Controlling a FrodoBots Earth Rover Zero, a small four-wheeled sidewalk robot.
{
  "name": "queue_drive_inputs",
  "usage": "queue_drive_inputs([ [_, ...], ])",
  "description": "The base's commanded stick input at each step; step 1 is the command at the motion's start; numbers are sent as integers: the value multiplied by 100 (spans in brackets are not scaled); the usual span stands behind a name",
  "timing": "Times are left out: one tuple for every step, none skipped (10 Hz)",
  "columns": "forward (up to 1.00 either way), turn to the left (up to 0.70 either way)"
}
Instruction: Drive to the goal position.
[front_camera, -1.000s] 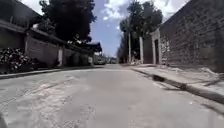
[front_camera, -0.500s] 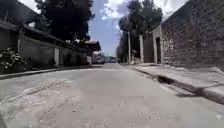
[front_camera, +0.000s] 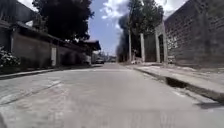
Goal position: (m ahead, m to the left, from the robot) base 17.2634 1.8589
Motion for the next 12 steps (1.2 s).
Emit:
queue_drive_inputs([
  [100, 0],
  [100, 0],
  [100, 0],
  [100, 0],
  [100, 0],
  [100, 0],
  [100, 0],
  [100, 0],
  [100, 0],
  [100, -2],
  [100, -10],
  [100, -19],
])
